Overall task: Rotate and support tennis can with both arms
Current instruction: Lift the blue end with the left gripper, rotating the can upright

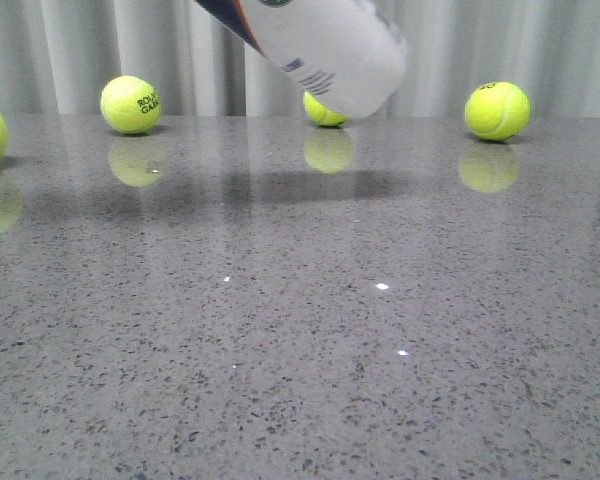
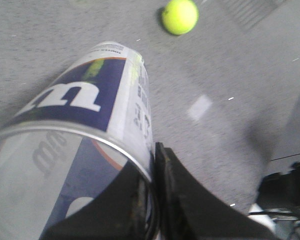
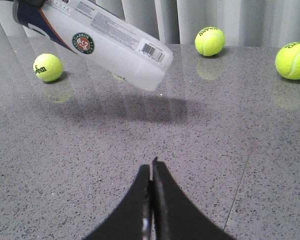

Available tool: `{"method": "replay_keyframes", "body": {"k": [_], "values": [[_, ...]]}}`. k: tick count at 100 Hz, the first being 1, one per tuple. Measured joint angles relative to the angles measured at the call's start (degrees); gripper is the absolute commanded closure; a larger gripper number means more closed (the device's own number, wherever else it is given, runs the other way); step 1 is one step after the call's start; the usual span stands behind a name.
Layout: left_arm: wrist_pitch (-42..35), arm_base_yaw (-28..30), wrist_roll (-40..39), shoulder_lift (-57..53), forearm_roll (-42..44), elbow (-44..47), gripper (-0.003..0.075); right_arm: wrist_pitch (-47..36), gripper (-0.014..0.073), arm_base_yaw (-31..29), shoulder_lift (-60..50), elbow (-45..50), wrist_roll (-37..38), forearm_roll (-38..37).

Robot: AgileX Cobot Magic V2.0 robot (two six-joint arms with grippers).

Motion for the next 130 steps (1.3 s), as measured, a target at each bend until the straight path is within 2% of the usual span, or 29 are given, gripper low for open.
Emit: {"method": "replay_keyframes", "body": {"k": [25,46,69,130], "values": [[1.4,-8.23,-8.78,-0.31,18.42,-5.99,0.0741,0.0,0.0649,0.0,0.0,0.0,0.0,0.0],[1.63,-13.08,-9.85,-0.42,25.8,-6.32,0.0741,0.0,0.0649,0.0,0.0,0.0,0.0,0.0],[1.75,-13.73,-9.98,-0.42,28.67,-6.38,0.0741,0.0,0.0649,0.0,0.0,0.0,0.0,0.0],[1.75,-13.73,-9.98,3.75,29.73,-6.38,0.0741,0.0,0.0649,0.0,0.0,0.0,0.0,0.0]]}}
